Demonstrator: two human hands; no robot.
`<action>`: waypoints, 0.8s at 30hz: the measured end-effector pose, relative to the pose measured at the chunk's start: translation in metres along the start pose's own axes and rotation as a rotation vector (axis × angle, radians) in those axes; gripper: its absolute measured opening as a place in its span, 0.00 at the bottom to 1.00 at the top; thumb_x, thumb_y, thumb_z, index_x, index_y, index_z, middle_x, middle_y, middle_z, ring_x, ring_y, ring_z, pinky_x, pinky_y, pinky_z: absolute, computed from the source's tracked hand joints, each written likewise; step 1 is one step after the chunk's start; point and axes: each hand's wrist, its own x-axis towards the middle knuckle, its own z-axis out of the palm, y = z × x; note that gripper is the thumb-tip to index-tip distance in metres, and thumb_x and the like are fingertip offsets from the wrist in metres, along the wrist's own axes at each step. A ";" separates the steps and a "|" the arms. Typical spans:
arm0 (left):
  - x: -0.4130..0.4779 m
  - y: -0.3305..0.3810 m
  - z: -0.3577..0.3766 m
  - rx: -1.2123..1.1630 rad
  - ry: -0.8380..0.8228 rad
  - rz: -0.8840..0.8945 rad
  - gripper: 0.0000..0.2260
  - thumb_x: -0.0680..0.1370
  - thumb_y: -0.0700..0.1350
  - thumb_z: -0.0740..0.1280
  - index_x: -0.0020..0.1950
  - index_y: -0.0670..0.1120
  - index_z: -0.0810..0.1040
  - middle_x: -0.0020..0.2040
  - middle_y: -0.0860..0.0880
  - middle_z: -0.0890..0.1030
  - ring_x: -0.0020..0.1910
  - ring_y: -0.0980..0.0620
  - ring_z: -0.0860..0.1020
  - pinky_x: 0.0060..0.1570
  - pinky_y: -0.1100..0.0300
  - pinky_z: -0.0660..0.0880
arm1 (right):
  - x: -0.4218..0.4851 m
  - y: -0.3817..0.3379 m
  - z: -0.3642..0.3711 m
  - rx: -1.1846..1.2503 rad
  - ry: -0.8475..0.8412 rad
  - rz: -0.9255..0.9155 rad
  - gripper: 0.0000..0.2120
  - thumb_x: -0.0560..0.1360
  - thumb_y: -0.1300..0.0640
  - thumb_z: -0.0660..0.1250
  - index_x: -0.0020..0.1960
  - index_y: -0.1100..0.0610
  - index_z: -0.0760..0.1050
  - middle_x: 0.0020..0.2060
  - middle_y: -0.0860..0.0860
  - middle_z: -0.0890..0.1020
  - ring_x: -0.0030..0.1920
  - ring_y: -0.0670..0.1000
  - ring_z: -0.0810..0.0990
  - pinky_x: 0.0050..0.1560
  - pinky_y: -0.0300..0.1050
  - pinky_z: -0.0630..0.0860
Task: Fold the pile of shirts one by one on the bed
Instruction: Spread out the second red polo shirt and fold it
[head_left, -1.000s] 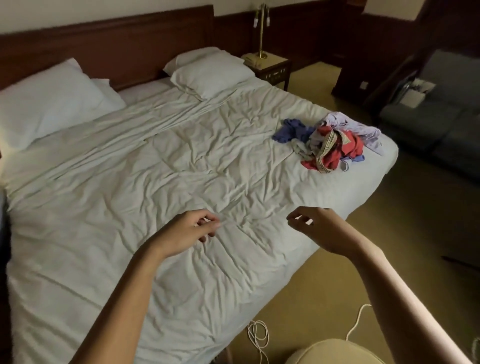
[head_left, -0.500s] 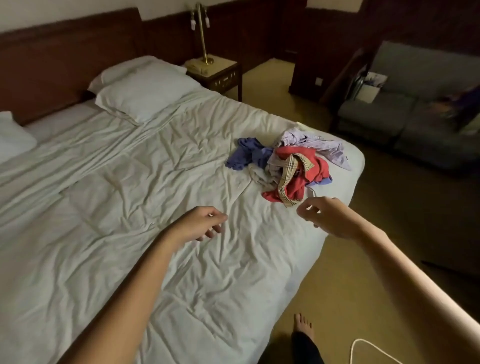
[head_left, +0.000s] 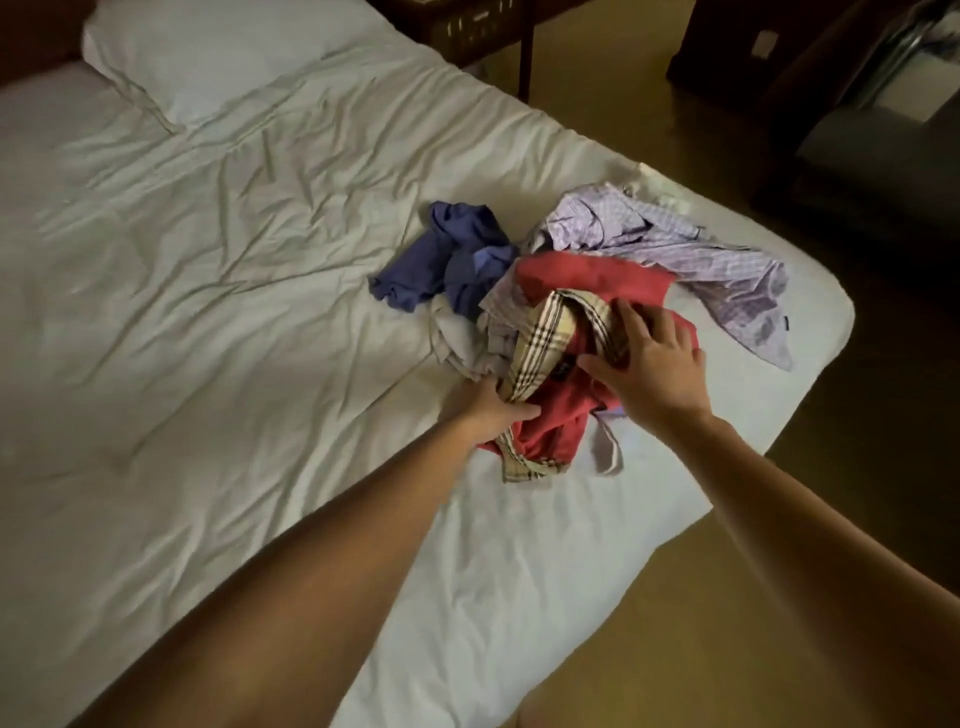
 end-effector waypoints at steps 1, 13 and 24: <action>0.007 -0.002 0.007 0.028 0.046 -0.002 0.26 0.75 0.56 0.72 0.68 0.44 0.75 0.63 0.44 0.80 0.61 0.42 0.78 0.61 0.50 0.75 | 0.005 0.003 0.007 -0.031 0.038 -0.014 0.38 0.72 0.33 0.67 0.75 0.50 0.63 0.68 0.56 0.67 0.66 0.62 0.66 0.64 0.59 0.65; -0.156 -0.048 -0.157 -0.593 0.522 0.359 0.11 0.74 0.54 0.67 0.49 0.49 0.77 0.46 0.51 0.83 0.47 0.54 0.80 0.50 0.55 0.74 | -0.045 -0.134 -0.080 0.549 0.163 -0.431 0.09 0.82 0.51 0.61 0.49 0.54 0.64 0.33 0.49 0.80 0.40 0.63 0.80 0.38 0.56 0.72; -0.501 -0.220 -0.396 -0.346 0.984 0.438 0.06 0.76 0.45 0.74 0.51 0.48 0.82 0.47 0.52 0.85 0.46 0.59 0.81 0.49 0.66 0.75 | -0.217 -0.474 -0.166 0.699 0.107 -0.846 0.13 0.82 0.47 0.60 0.44 0.54 0.64 0.33 0.46 0.72 0.44 0.61 0.76 0.41 0.49 0.63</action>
